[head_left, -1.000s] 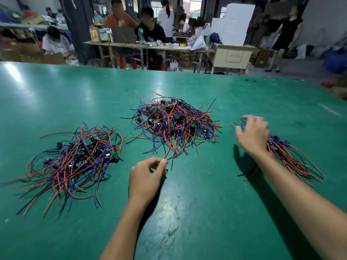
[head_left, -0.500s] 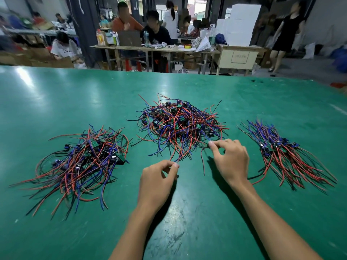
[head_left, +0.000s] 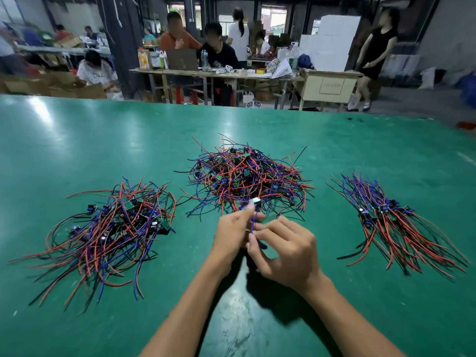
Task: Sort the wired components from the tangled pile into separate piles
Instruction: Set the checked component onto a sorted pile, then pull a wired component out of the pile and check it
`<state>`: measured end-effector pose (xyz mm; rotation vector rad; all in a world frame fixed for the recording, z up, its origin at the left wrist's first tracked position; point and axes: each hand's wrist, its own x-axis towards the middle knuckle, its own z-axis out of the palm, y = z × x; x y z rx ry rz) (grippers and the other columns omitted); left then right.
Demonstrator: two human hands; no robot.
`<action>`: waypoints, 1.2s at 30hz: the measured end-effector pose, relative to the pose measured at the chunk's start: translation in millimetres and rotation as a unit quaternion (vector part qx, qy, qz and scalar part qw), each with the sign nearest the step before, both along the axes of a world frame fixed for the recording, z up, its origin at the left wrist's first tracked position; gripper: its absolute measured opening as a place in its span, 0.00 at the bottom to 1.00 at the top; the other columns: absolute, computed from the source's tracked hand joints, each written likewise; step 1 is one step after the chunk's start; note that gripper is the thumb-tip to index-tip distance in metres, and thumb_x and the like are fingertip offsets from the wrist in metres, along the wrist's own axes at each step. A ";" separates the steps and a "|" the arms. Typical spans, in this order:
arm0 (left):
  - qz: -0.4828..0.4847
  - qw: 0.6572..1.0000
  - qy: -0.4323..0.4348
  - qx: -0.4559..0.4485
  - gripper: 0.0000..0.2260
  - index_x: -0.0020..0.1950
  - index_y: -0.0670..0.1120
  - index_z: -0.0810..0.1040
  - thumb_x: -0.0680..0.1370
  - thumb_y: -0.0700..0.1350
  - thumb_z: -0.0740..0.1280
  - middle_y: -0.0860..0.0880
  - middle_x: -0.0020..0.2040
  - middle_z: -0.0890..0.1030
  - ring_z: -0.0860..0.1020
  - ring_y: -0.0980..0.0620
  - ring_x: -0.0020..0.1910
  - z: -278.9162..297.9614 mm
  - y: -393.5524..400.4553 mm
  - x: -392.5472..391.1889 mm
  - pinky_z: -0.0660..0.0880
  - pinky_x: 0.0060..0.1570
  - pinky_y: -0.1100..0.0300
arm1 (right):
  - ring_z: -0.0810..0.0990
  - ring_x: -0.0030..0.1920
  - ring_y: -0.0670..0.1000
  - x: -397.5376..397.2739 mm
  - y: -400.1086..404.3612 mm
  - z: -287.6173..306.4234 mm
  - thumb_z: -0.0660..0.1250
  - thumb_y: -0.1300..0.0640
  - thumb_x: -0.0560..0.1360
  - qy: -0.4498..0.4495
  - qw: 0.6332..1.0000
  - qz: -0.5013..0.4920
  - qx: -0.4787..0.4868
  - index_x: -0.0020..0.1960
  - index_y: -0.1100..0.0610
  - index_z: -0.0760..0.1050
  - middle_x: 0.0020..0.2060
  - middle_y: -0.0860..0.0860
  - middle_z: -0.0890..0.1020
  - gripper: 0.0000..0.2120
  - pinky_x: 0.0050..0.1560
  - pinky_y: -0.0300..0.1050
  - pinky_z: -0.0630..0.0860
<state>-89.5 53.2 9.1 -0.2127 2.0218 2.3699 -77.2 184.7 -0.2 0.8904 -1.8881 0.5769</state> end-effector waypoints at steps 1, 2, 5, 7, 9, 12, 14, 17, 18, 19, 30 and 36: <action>-0.009 0.999 -0.019 0.033 0.15 0.45 0.43 0.85 0.82 0.51 0.66 0.48 0.33 0.84 0.76 0.51 0.29 0.9 -2.4 -1.0 0.74 0.29 0.62 | 0.80 0.35 0.55 0.9 1.8 1.1 0.72 0.58 0.74 -0.004 1.000 0.018 0.002 0.35 0.57 0.81 0.37 0.50 0.84 0.09 0.37 0.48 0.77; -0.017 0.998 -0.027 0.048 0.14 0.47 0.41 0.85 0.82 0.49 0.67 0.47 0.35 0.84 0.75 0.49 0.30 0.4 -4.1 -0.9 0.72 0.30 0.60 | 0.80 0.35 0.54 1.6 4.2 1.1 0.71 0.58 0.74 -0.018 0.999 0.038 0.001 0.36 0.57 0.81 0.37 0.50 0.84 0.09 0.37 0.46 0.77; -0.025 0.998 -0.019 0.060 0.10 0.49 0.37 0.84 0.80 0.43 0.68 0.47 0.32 0.82 0.71 0.53 0.23 -1.3 -7.1 3.8 0.67 0.23 0.63 | 0.77 0.35 0.51 1.2 9.5 -0.4 0.64 0.54 0.78 -0.150 0.981 0.080 -0.093 0.37 0.54 0.82 0.35 0.46 0.83 0.14 0.38 0.47 0.74; -0.024 0.999 -0.016 0.036 0.10 0.49 0.35 0.83 0.81 0.42 0.68 0.47 0.31 0.82 0.69 0.55 0.19 -1.6 -7.5 5.0 0.64 0.18 0.66 | 0.79 0.36 0.49 -7.0 10.2 1.8 0.59 0.47 0.81 -0.289 0.933 0.017 -0.214 0.36 0.51 0.82 0.31 0.46 0.82 0.20 0.40 0.48 0.74; -0.044 0.999 -0.009 -0.011 0.11 0.48 0.35 0.84 0.80 0.43 0.68 0.47 0.32 0.82 0.69 0.55 0.18 -1.3 -6.4 6.8 0.61 0.17 0.67 | 0.82 0.41 0.47 -20.3 14.5 1.4 0.60 0.45 0.81 -0.403 0.882 -0.078 -0.232 0.42 0.48 0.84 0.36 0.44 0.84 0.17 0.44 0.46 0.75; -0.100 0.992 0.013 -0.072 0.09 0.45 0.39 0.85 0.79 0.44 0.69 0.46 0.34 0.83 0.68 0.54 0.18 -2.7 -6.3 11.5 0.59 0.19 0.67 | 0.82 0.51 0.46 -33.4 19.5 -8.1 0.66 0.50 0.81 -0.494 0.850 -0.092 -0.157 0.55 0.50 0.83 0.49 0.45 0.85 0.09 0.55 0.43 0.74; -0.141 0.985 0.026 -0.092 0.09 0.45 0.39 0.86 0.78 0.44 0.70 0.46 0.35 0.84 0.69 0.53 0.18 -2.7 -7.0 15.4 0.59 0.19 0.67 | 0.80 0.49 0.44 -35.5 19.1 -9.8 0.65 0.52 0.82 -0.525 0.825 -0.038 -0.203 0.55 0.50 0.82 0.47 0.43 0.85 0.08 0.54 0.40 0.73; -0.174 0.977 0.041 -0.113 0.09 0.44 0.40 0.86 0.78 0.44 0.71 0.45 0.37 0.84 0.70 0.54 0.19 -2.6 -9.3 19.9 0.61 0.19 0.66 | 0.80 0.43 0.42 -34.3 16.7 -3.2 0.67 0.56 0.81 -0.581 0.753 0.051 -0.304 0.51 0.52 0.83 0.43 0.41 0.85 0.05 0.45 0.34 0.76; -0.177 0.976 0.046 -0.116 0.08 0.44 0.41 0.86 0.78 0.44 0.72 0.44 0.38 0.85 0.71 0.53 0.19 -2.2 -10.0 21.3 0.62 0.18 0.66 | 0.79 0.40 0.40 -33.3 17.9 0.0 0.69 0.57 0.80 -0.597 0.730 0.074 -0.324 0.50 0.53 0.83 0.40 0.41 0.85 0.04 0.40 0.33 0.75; -0.179 0.976 0.049 -0.117 0.07 0.43 0.42 0.86 0.78 0.44 0.72 0.44 0.38 0.85 0.72 0.53 0.19 -2.0 -10.4 22.4 0.64 0.18 0.65 | 0.78 0.36 0.40 -31.7 20.2 2.9 0.70 0.58 0.79 -0.609 0.712 0.096 -0.336 0.51 0.54 0.84 0.38 0.41 0.85 0.04 0.36 0.33 0.75; -0.195 0.972 0.074 -0.105 0.09 0.37 0.45 0.86 0.74 0.48 0.77 0.45 0.31 0.82 0.70 0.53 0.20 1.9 -16.0 28.9 0.64 0.20 0.65 | 0.77 0.40 0.45 -19.2 31.9 24.3 0.74 0.54 0.70 -0.714 0.567 0.256 -0.321 0.63 0.53 0.83 0.45 0.46 0.83 0.21 0.41 0.38 0.79; -0.038 0.982 0.122 -0.139 0.19 0.31 0.37 0.77 0.69 0.46 0.82 0.48 0.25 0.72 0.64 0.55 0.24 -3.8 -11.9 23.6 0.59 0.27 0.62 | 0.81 0.42 0.46 -18.8 34.8 22.6 0.75 0.57 0.69 -0.697 0.559 0.290 -0.343 0.65 0.50 0.79 0.44 0.52 0.81 0.25 0.47 0.40 0.80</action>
